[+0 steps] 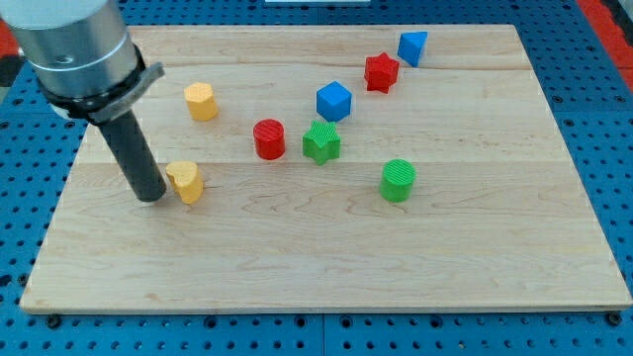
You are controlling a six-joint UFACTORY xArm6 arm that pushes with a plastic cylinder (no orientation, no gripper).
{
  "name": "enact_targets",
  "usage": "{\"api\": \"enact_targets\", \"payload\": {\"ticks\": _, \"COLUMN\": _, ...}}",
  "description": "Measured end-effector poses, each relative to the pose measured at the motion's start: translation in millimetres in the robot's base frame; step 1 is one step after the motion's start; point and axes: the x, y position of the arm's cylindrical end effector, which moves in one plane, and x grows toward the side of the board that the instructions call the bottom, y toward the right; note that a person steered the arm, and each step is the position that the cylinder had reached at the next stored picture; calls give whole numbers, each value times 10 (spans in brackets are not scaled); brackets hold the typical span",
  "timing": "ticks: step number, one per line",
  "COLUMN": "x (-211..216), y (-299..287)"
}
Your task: Move the yellow heart close to the yellow hexagon
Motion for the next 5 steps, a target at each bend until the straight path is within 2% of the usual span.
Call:
{"api": "enact_targets", "payload": {"ticks": 1, "x": 36, "y": 272}}
{"api": "enact_targets", "payload": {"ticks": 2, "x": 290, "y": 343}}
{"api": "enact_targets", "payload": {"ticks": 3, "x": 6, "y": 272}}
{"api": "enact_targets", "payload": {"ticks": 4, "x": -196, "y": 459}}
{"api": "enact_targets", "payload": {"ticks": 5, "x": 209, "y": 657}}
